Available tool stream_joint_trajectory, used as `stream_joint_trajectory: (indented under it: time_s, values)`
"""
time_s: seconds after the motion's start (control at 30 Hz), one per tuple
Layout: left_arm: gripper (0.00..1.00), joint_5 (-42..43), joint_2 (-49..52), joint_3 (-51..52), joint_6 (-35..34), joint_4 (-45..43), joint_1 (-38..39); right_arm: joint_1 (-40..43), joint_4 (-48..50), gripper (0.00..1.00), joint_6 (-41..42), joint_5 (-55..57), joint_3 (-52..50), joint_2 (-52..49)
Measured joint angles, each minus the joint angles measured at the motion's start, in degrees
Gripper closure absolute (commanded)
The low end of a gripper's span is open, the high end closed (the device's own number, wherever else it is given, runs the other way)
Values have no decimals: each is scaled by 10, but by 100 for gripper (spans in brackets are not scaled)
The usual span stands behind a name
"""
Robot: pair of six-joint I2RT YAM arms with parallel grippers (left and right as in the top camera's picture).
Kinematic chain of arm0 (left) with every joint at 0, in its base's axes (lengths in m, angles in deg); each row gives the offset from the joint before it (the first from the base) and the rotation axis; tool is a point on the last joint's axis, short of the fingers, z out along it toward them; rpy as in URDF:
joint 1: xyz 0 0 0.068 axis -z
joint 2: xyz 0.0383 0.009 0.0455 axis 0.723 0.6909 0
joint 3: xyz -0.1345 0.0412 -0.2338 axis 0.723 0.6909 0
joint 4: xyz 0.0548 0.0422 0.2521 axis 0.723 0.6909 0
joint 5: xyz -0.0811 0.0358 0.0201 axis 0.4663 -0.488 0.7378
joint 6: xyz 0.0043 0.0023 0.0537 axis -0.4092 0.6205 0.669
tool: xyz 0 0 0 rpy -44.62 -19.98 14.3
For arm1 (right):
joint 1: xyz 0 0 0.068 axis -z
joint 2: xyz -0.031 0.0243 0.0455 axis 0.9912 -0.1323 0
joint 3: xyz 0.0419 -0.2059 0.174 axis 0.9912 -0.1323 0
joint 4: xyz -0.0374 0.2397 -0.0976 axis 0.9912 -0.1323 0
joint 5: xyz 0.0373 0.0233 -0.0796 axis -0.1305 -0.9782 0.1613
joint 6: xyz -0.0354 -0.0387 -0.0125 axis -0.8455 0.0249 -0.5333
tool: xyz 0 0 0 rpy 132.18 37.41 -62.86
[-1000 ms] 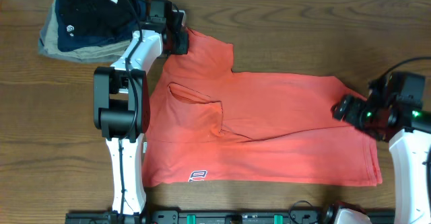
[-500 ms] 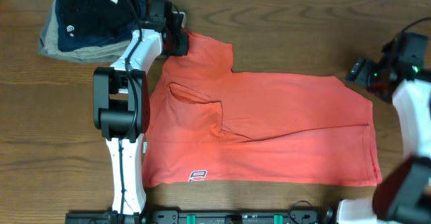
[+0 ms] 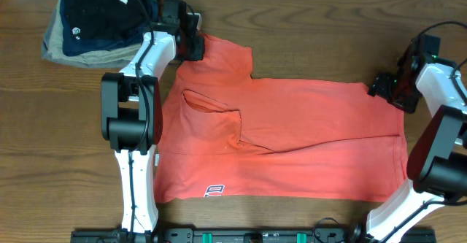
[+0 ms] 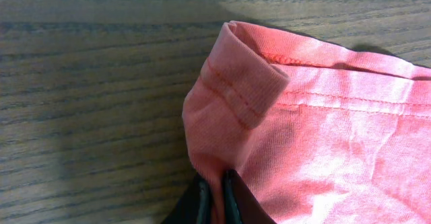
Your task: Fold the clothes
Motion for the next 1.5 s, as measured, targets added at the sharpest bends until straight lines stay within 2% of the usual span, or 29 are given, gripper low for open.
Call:
stream_joint_trajectory:
  time_s: [0.23, 0.3, 0.33, 0.37, 0.4, 0.43, 0.53, 0.83, 1.1, 1.3, 1.5]
  values:
    - [86, 1, 0, 0, 0, 0, 0, 0, 1, 21, -28, 2, 6, -35]
    - [86, 2, 0, 0, 0, 2, 0, 0, 2, 34, -38, 3, 10, -38]
    - [86, 2, 0, 0, 0, 3, 0, 0, 2, 44, -41, 6, 11, -39]
    - [87, 2, 0, -1, 0, 6, 0, 0, 2, 60, -43, 8, 12, -40]
    - [94, 2, 0, -1, 0, 9, 0, 0, 2, 69, -46, 10, 12, -41]
    - [94, 2, 0, -2, -2, 12, 0, 0, 2, 78, -44, 12, 12, -41]
    - [94, 4, -1, -3, 0, 21, 0, 0, 1, 99, -43, 16, 13, -42]
    - [94, 33, -26, 3, -1, 94, 0, 0, -55, 99, -4, 24, 36, -51]
    - [94, 48, -125, 4, -2, 180, 0, 0, -155, 99, 28, 26, 92, -56]
    - [94, 56, -196, 4, -2, 294, 0, 0, -187, 99, 49, 31, 103, -56]
    - [94, 58, -222, 4, -2, 414, 1, 5, -206, 99, 67, 32, 104, -56]
